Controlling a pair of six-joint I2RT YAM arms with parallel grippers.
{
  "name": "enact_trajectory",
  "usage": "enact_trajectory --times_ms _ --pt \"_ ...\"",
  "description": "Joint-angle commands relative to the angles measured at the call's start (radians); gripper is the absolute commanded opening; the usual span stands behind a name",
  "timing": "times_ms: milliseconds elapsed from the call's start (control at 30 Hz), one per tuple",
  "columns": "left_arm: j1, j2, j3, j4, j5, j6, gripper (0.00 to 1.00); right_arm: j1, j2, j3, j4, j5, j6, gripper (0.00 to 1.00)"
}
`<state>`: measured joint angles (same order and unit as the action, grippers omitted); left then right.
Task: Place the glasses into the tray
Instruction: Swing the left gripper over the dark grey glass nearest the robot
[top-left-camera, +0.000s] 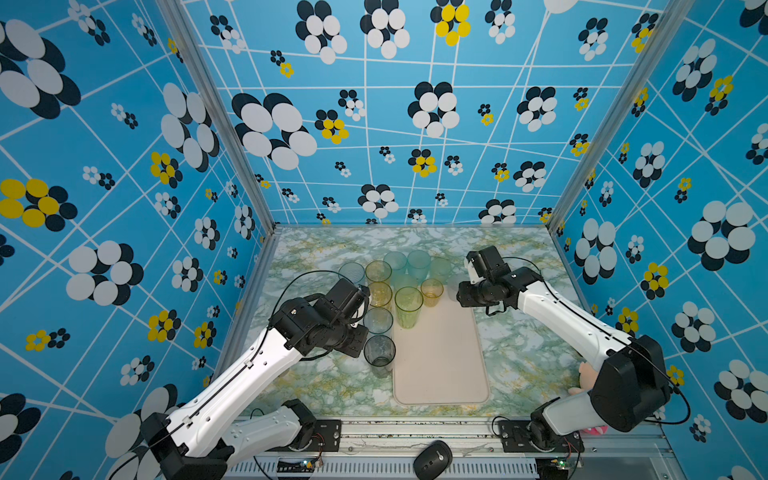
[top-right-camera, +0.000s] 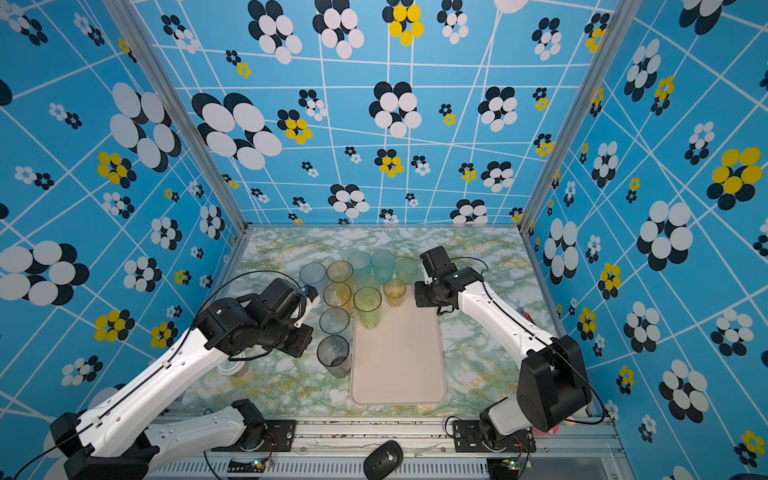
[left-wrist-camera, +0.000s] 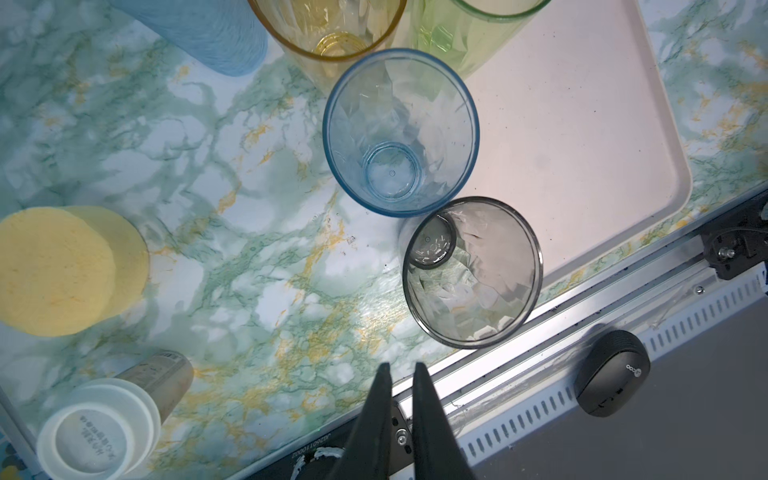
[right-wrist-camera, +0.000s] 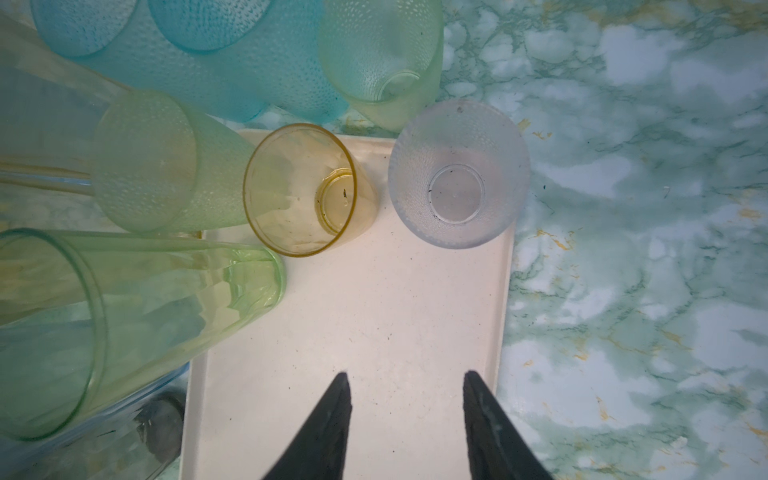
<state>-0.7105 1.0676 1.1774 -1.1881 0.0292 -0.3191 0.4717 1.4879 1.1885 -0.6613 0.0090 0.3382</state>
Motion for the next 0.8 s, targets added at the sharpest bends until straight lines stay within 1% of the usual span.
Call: enact_trajectory --times_ms 0,167,567,600,700,767 --pt "-0.013 -0.027 -0.047 -0.004 0.042 -0.070 0.14 0.008 0.003 0.017 0.006 -0.009 0.019 0.46" --pt "-0.029 -0.034 -0.105 0.040 0.052 -0.096 0.14 0.007 -0.008 0.016 0.005 -0.007 0.020 0.46" --pt "-0.035 -0.021 -0.147 0.099 0.024 -0.122 0.17 0.008 -0.012 0.014 0.002 -0.006 0.019 0.46" --pt "-0.036 -0.017 -0.148 0.100 0.016 -0.122 0.18 0.007 -0.014 0.013 0.002 -0.005 0.019 0.46" --pt "-0.035 -0.011 -0.156 0.111 0.006 -0.125 0.24 0.008 -0.015 0.016 -0.003 -0.003 0.016 0.46" --pt "-0.038 -0.009 -0.163 0.123 0.006 -0.127 0.25 0.008 -0.016 0.019 -0.003 0.000 0.016 0.46"
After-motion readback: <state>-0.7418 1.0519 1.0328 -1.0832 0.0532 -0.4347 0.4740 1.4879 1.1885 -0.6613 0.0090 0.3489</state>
